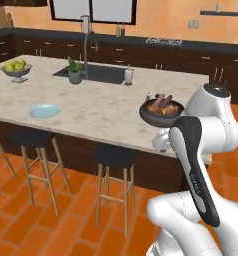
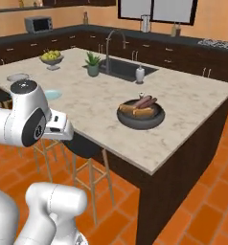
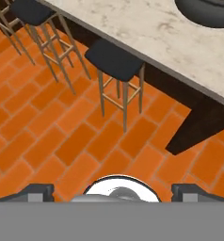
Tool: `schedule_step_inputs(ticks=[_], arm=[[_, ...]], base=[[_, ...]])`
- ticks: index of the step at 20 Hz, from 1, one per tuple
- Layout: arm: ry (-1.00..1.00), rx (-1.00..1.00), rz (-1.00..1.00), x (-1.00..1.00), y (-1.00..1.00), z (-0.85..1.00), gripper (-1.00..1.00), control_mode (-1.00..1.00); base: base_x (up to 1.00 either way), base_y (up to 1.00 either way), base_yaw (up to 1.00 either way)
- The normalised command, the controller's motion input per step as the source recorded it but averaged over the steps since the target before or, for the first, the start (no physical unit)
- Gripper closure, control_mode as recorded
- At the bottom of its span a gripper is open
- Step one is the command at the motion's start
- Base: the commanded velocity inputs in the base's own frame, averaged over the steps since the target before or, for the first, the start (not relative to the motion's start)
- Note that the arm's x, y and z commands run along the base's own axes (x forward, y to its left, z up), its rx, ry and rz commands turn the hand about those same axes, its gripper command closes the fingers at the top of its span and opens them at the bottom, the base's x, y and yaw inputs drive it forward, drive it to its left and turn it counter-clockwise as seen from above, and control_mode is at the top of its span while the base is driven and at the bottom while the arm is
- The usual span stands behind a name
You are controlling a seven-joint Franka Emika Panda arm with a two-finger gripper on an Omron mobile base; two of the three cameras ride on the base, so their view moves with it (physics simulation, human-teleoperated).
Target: Place one bun and one sausage from the bowl on each plate.
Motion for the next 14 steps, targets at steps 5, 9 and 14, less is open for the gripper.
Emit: schedule_step_inputs(ticks=[5, 9, 14], arm=[[0.00, 0.00, 0.00, 0.00, 0.00, 0.00, -1.00, 1.00], [0.00, 0.00, 0.00, 0.00, 0.00, 0.00, -1.00, 1.00], [0.00, 0.00, 0.00, 0.00, 0.00, 0.00, -1.00, 1.00]], base=[[0.01, 1.00, -0.57], [0.00, 1.00, -0.57], [0.00, 1.00, -0.54]])
